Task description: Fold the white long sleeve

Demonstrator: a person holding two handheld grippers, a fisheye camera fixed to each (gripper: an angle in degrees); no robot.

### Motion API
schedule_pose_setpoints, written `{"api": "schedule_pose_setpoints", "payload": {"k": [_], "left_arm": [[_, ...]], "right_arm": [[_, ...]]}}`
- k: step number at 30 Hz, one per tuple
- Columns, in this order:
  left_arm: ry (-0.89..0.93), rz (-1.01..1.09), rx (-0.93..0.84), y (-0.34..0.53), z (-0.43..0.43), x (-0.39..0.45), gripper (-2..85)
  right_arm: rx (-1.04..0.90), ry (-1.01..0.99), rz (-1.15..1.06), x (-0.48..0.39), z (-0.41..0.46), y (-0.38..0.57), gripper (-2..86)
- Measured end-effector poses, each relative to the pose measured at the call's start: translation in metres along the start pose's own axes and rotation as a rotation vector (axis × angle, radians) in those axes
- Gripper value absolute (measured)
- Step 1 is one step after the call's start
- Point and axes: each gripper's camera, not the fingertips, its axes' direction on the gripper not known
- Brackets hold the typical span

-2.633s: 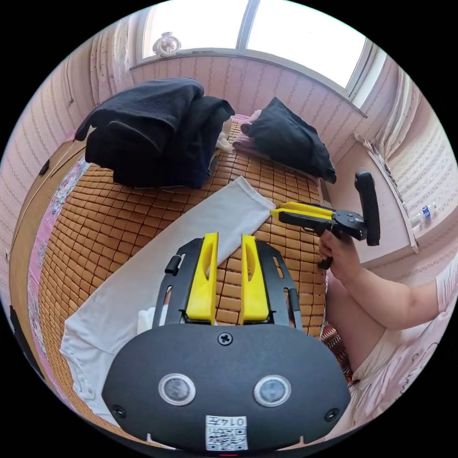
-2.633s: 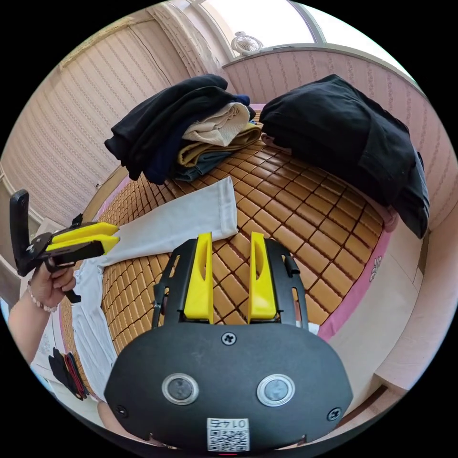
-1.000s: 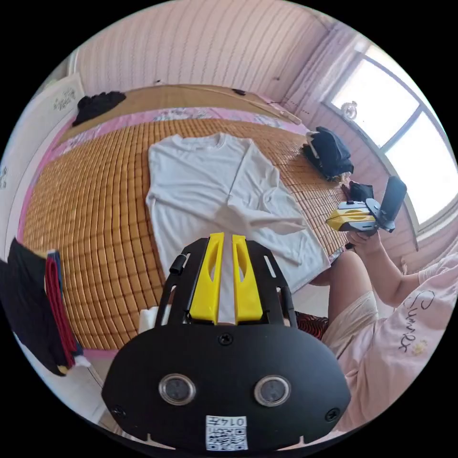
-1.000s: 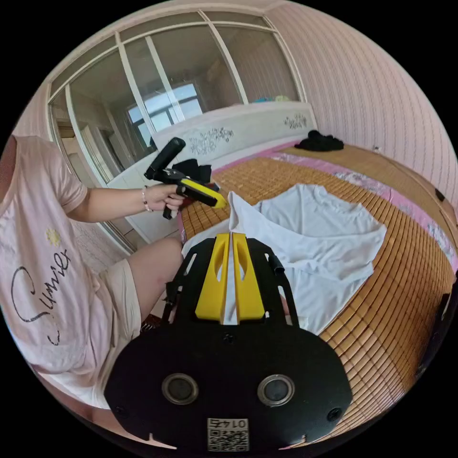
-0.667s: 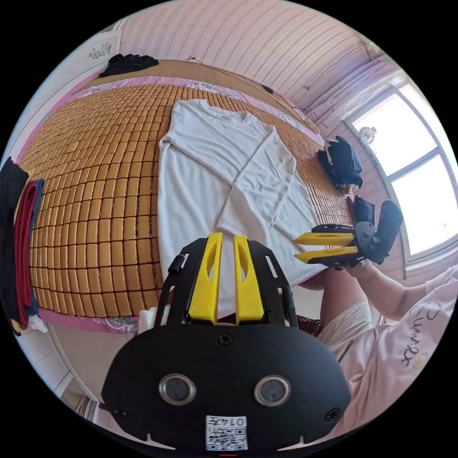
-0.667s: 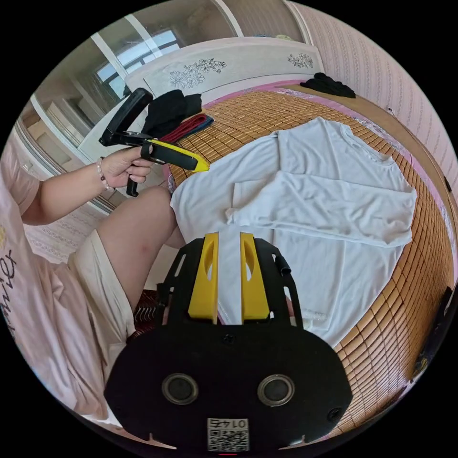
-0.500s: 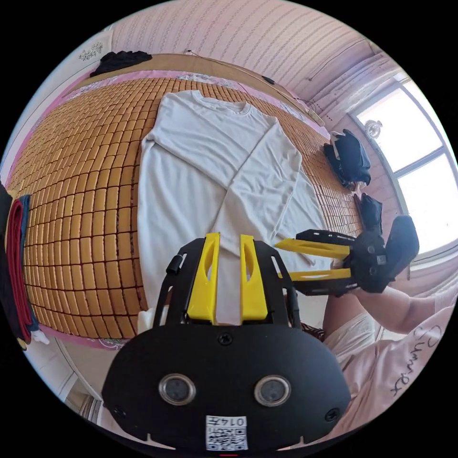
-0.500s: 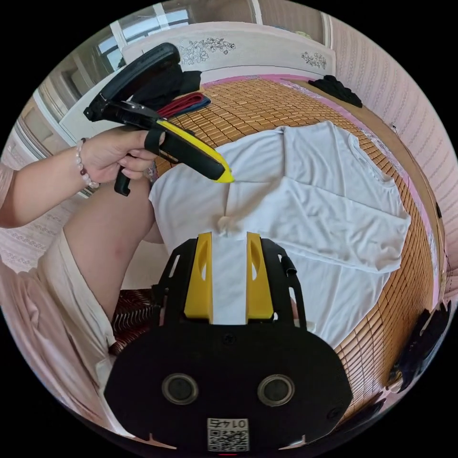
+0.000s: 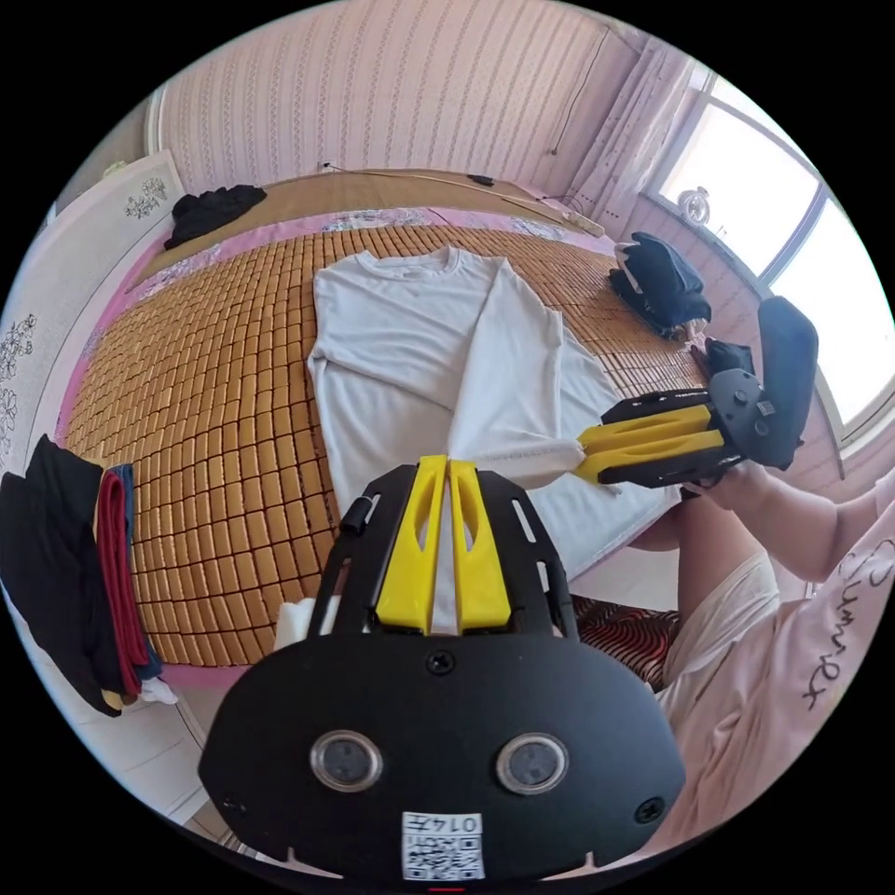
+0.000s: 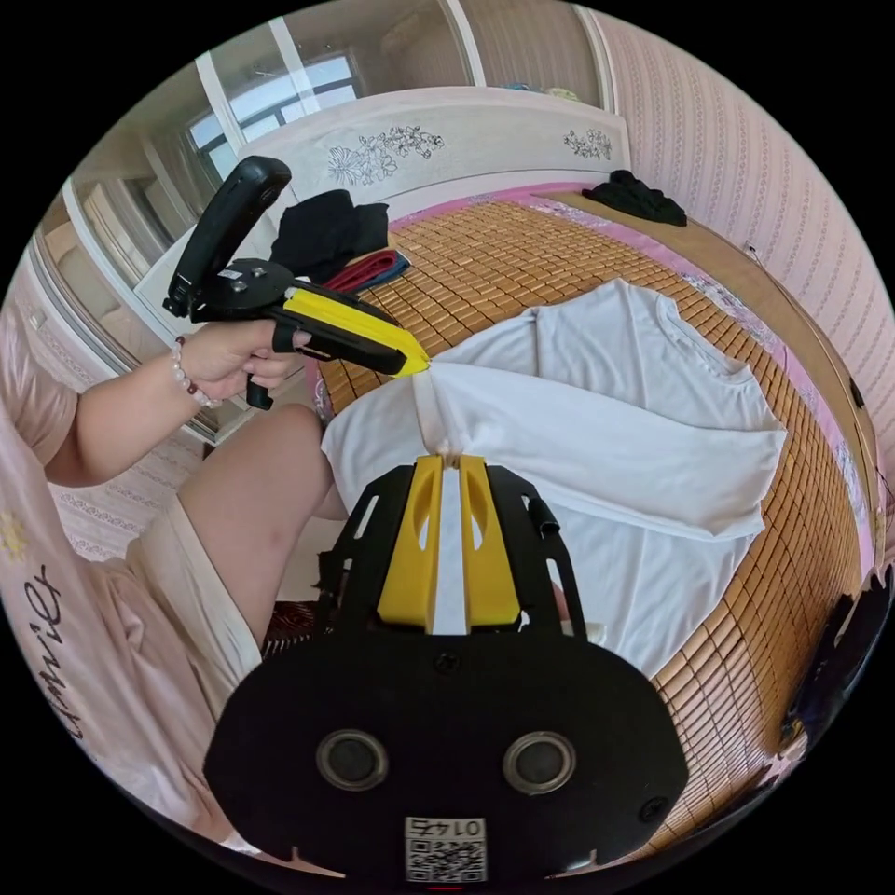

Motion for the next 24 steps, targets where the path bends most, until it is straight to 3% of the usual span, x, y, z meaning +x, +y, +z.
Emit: {"api": "schedule_pose_setpoints", "payload": {"k": [12, 19, 24], "left_arm": [[0.031, -0.062, -0.238, 0.026, 0.033, -0.038, -1.0], [0.061, -0.066, -0.207, 0.022, 0.012, -0.04, -1.0], [0.254, -0.034, -0.19, 0.014, 0.015, -0.014, -1.0]], "right_arm": [[-0.192, -0.13, -0.008, 0.015, 0.049, -0.014, 5.0], [-0.153, -0.104, -0.008, 0.025, 0.037, -0.018, 5.0], [-0.161, -0.146, -0.003, 0.036, 0.04, -0.038, 5.2]]}}
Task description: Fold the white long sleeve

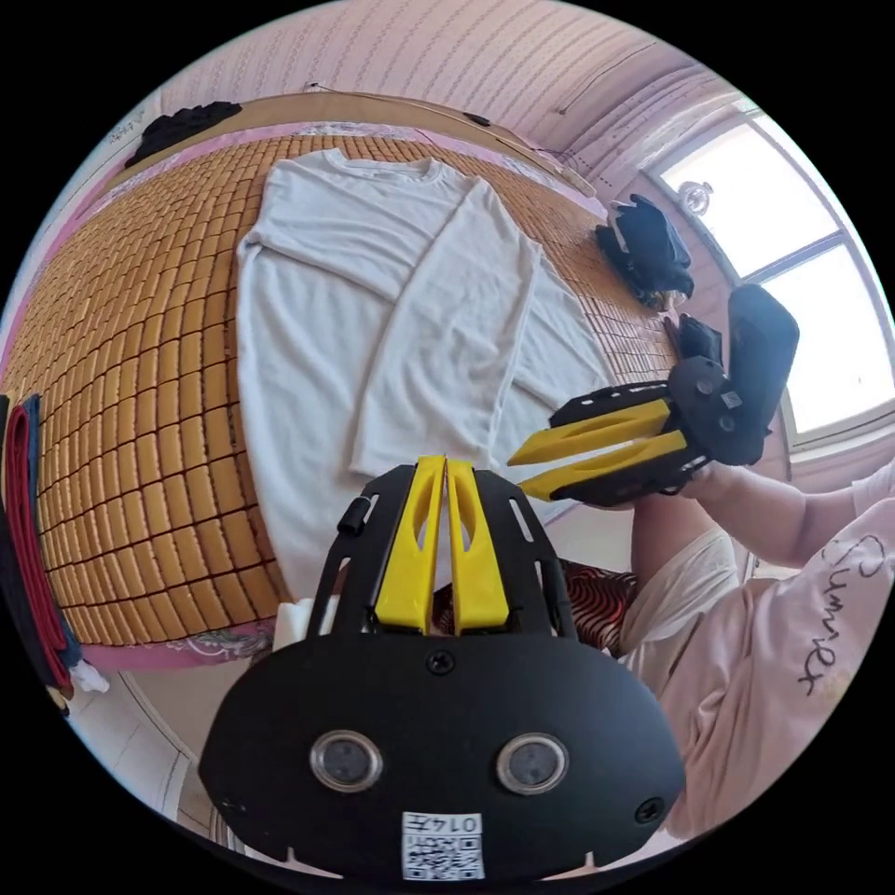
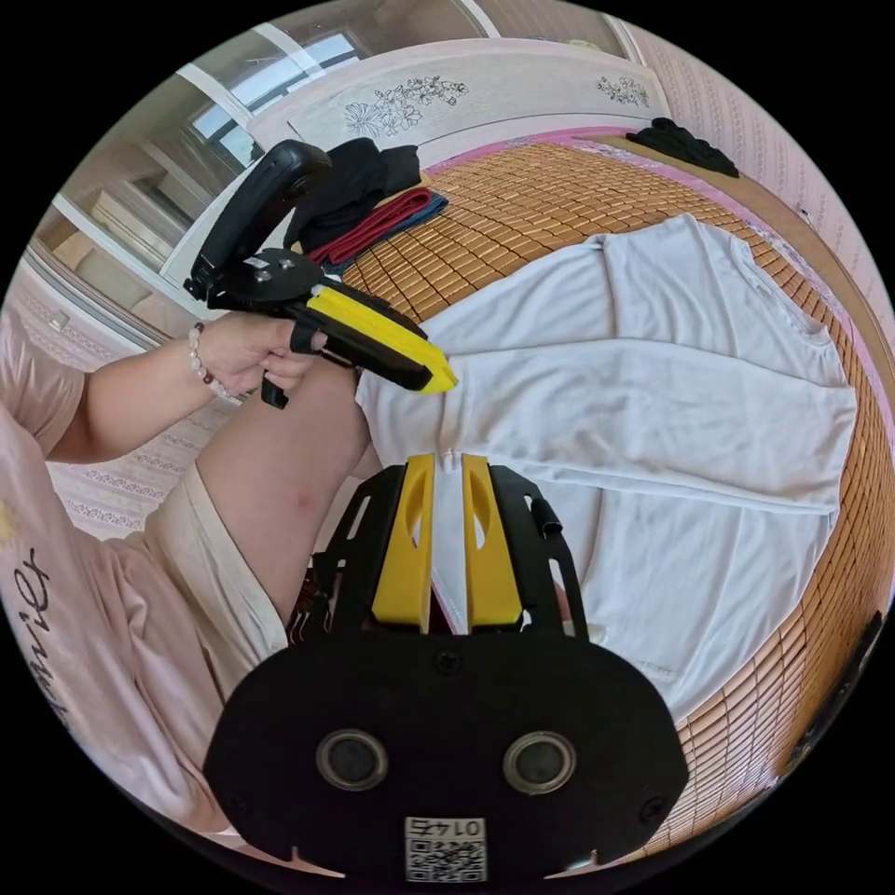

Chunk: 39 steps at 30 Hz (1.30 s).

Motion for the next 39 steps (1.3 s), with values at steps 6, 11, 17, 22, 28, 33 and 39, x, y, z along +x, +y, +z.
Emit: {"api": "schedule_pose_setpoints", "payload": {"k": [6, 11, 17, 22, 28, 33, 39], "left_arm": [[-0.088, 0.094, -0.061, -0.002, 0.017, 0.029, -1.0], [-0.122, 0.165, -0.102, -0.001, 0.021, 0.038, -1.0], [-0.105, 0.155, -0.12, -0.003, 0.014, 0.036, -1.0], [-0.086, 0.176, -0.129, -0.005, 0.006, 0.037, -1.0], [-0.114, 0.221, -0.129, -0.012, -0.004, 0.046, -1.0], [-0.122, 0.238, -0.166, -0.015, 0.004, 0.049, -1.0], [-0.01, 0.235, -0.122, -0.02, -0.029, 0.039, -1.0]], "right_arm": [[0.112, -0.09, 0.077, 0.033, -0.032, -0.006, 0.7], [0.119, 0.225, 0.24, 0.09, -0.066, -0.009, -0.6], [0.032, 0.236, 0.533, 0.171, -0.08, 0.001, -0.4], [0.028, 0.295, 0.433, 0.169, -0.101, 0.001, -0.5], [0.116, 0.4, 0.589, 0.232, -0.154, -0.004, -0.6], [0.1, 0.358, 0.735, 0.278, -0.165, 0.014, -0.9], [0.163, 0.319, 0.668, 0.272, -0.198, 0.025, -0.7]]}}
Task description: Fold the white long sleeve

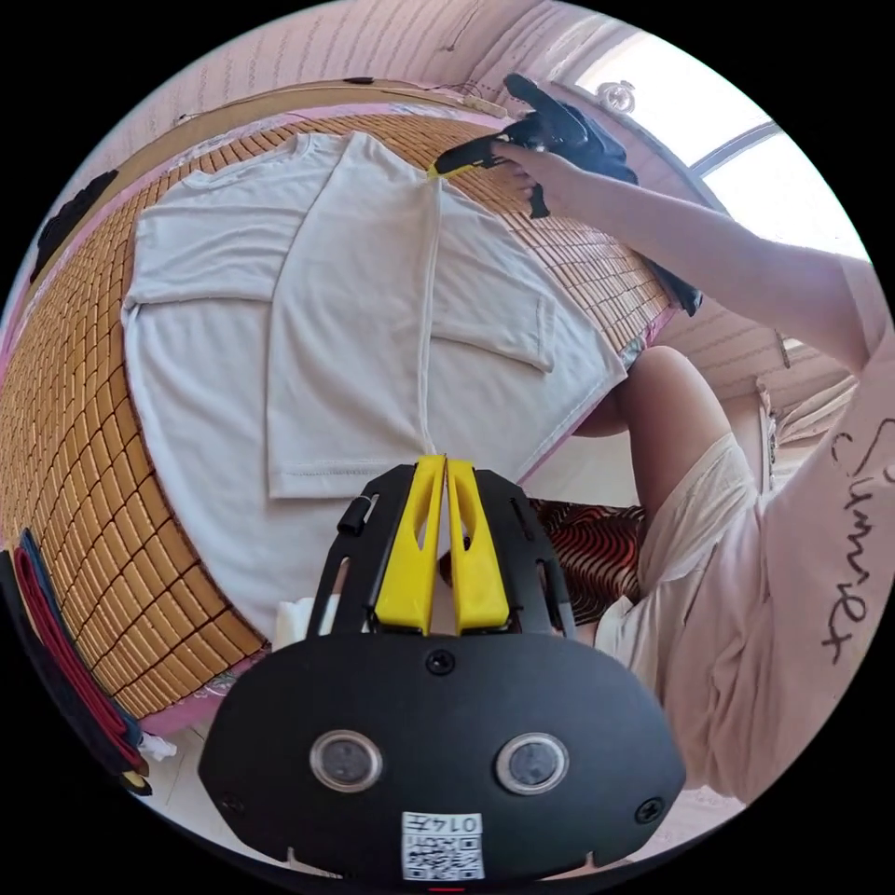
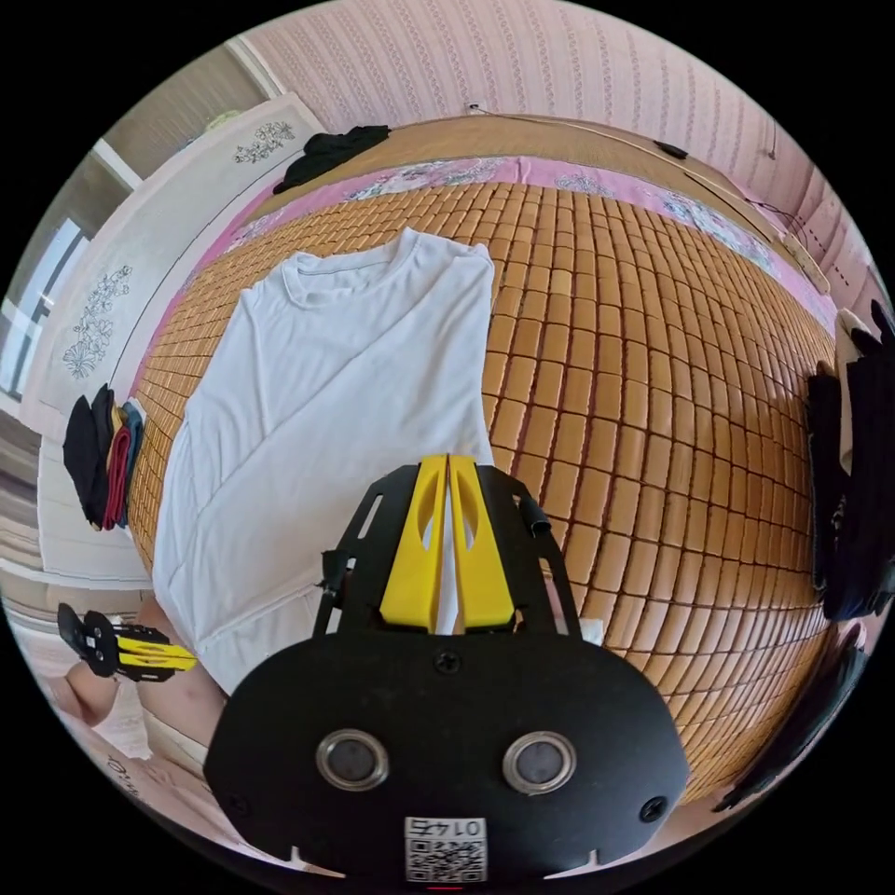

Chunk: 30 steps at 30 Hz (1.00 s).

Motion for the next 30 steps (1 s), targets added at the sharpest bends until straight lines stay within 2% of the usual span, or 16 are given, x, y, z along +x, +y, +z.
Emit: {"api": "schedule_pose_setpoints", "payload": {"k": [2, 6, 9, 11, 15, 18, 20, 23, 28, 30], "left_arm": [[-0.009, -0.016, 0.062, -0.002, -0.023, -0.017, -0.9], [-0.237, -0.114, 0.204, -0.036, -0.066, -0.082, -0.4], [-0.257, -0.196, 0.302, -0.083, -0.083, -0.141, 2.0], [-0.231, -0.255, 0.327, -0.112, -0.087, -0.177, 4.5], [-0.315, -0.328, 0.313, -0.171, -0.085, -0.225, 8.3], [-0.292, -0.38, 0.305, -0.197, -0.079, -0.247, 10.9], [-0.322, -0.446, 0.286, -0.206, -0.075, -0.258, 10.0], [-0.309, -0.514, 0.257, -0.216, -0.07, -0.27, 3.9], [-0.325, -0.512, 0.32, -0.222, -0.091, -0.268, 0.3], [-0.321, -0.462, 0.406, -0.217, -0.116, -0.257, -0.2]], "right_arm": [[0.035, -0.024, -0.025, 0.004, -0.012, -0.005, -0.2], [0.089, 0.001, -0.058, 0.012, -0.029, -0.031, 4.4], [0.08, 0.023, -0.088, 0.016, -0.026, -0.057, 8.3], [0.07, 0.035, -0.08, 0.022, -0.022, -0.07, 9.4], [0.049, 0.092, -0.046, 0.038, -0.013, -0.094, 10.1], [0.038, 0.005, -0.036, 0.05, -0.009, -0.105, 9.8], [0.025, -0.032, -0.024, 0.058, -0.008, -0.108, 7.2], [0.005, -0.057, 0.039, 0.074, -0.006, -0.108, 2.2], [0.126, -0.118, 0.111, 0.095, -0.035, -0.098, 0.3], [0.192, -0.18, 0.132, 0.103, -0.059, -0.093, 0.0]]}}
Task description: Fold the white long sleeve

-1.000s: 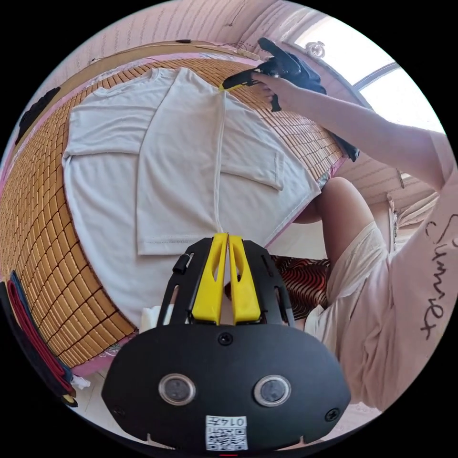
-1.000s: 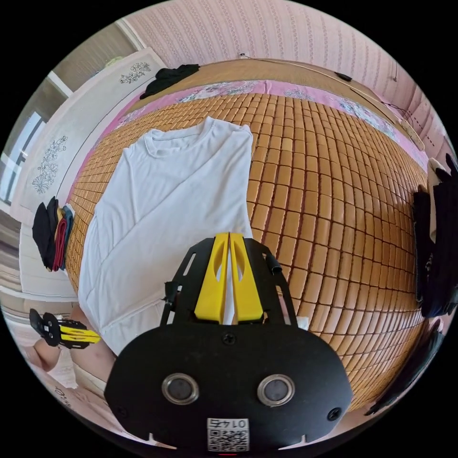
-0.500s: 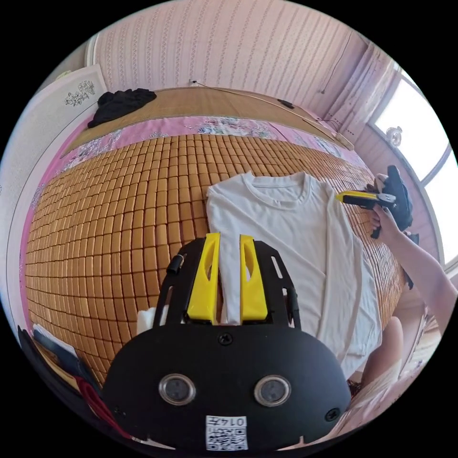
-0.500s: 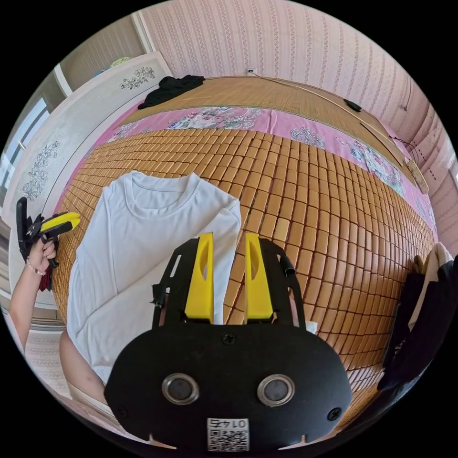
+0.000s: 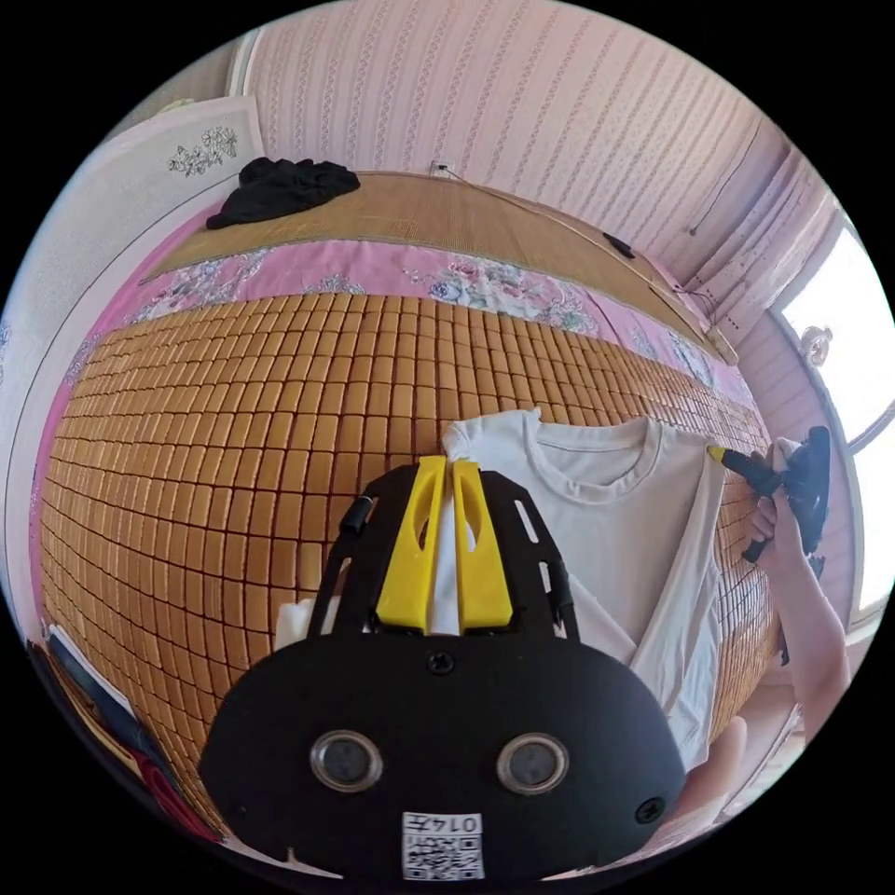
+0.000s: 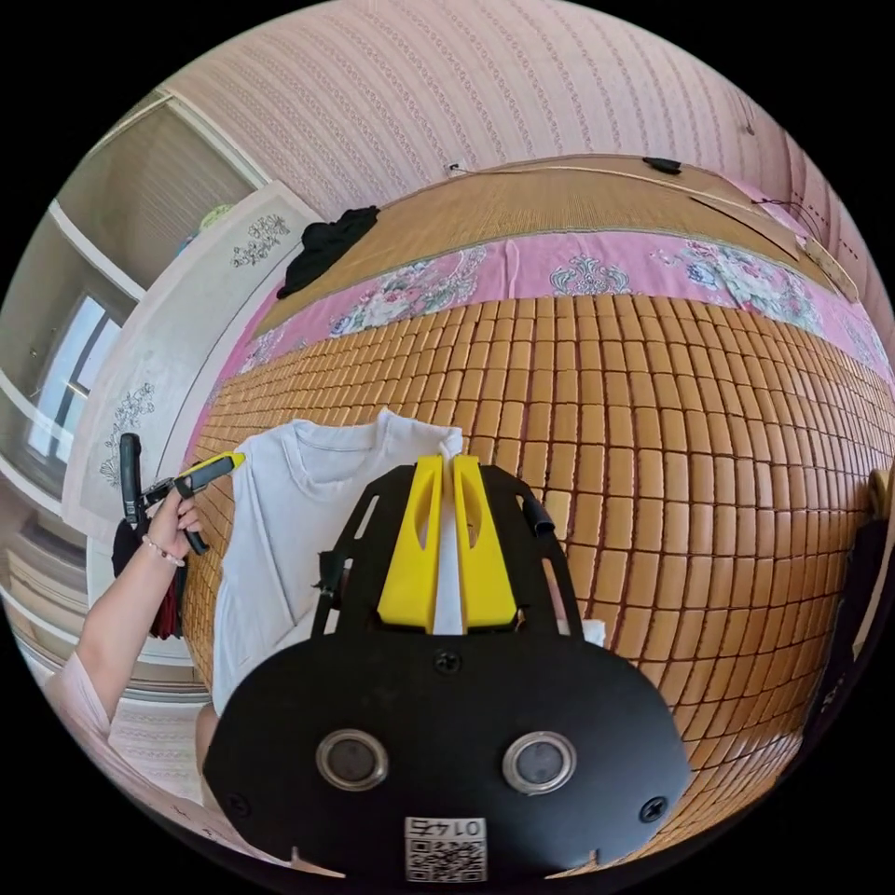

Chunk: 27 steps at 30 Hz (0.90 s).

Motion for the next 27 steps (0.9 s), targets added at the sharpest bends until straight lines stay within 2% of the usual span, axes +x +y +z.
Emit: {"api": "schedule_pose_setpoints", "payload": {"k": [7, 12, 15, 18, 21, 23, 27], "left_arm": [[0.062, 0.175, 0.119, 0.034, -0.099, 0.006, -0.6], [0.204, 0.262, 0.114, 0.114, -0.175, -0.003, -0.9], [0.286, 0.254, 0.083, 0.178, -0.193, -0.006, -1.0], [0.342, 0.155, -0.029, 0.244, -0.173, -0.015, -1.0], [0.351, 0.066, -0.168, 0.299, -0.132, -0.022, -1.0], [0.356, -0.014, -0.198, 0.319, -0.115, -0.027, -0.9], [0.346, -0.03, -0.168, 0.32, -0.118, -0.029, -1.0]], "right_arm": [[0.081, -0.102, -0.192, -0.031, -0.089, 0.04, -0.1], [0.011, -0.169, -0.398, -0.063, -0.153, 0.114, -0.1], [-0.027, -0.207, -0.456, -0.076, -0.173, 0.181, -0.1], [-0.164, -0.254, -0.397, -0.07, -0.151, 0.252, 0.0], [-0.321, -0.181, -0.237, -0.051, -0.1, 0.314, 0.0], [-0.36, -0.113, -0.174, -0.046, -0.08, 0.337, 0.1], [-0.325, -0.053, -0.195, -0.056, -0.076, 0.344, 0.1]]}}
